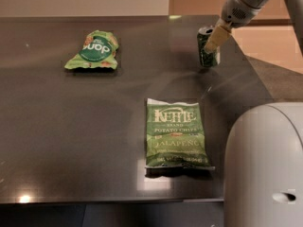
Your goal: Knock green can over
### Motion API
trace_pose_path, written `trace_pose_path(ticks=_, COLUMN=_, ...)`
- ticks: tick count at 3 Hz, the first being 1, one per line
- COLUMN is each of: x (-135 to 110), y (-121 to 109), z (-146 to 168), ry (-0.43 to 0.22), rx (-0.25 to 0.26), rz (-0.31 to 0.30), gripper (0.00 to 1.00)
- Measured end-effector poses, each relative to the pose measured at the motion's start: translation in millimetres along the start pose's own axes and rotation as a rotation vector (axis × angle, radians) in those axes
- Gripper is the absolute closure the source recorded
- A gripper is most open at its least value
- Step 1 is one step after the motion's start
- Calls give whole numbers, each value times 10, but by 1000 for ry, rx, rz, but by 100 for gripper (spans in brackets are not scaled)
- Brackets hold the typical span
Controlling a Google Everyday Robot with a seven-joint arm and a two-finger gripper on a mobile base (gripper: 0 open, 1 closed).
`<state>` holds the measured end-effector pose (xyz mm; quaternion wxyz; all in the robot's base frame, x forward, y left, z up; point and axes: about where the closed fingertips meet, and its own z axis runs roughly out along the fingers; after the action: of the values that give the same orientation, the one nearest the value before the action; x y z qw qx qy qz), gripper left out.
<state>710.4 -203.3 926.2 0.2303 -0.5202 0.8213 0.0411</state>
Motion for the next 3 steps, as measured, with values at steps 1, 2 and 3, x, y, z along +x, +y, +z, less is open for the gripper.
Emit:
trace_pose_path(ticks=1, x=-115, y=108, z=-88, ry=127, rx=3, rz=-103, gripper=100)
trace_pose_path(ticks=2, x=-252, y=252, z=-79, ry=204, rx=-23, rz=-228, gripper=100)
trace_pose_path(ticks=3, x=-361, y=417, z=15, ry=250, rx=-67, rz=-346, gripper=82)
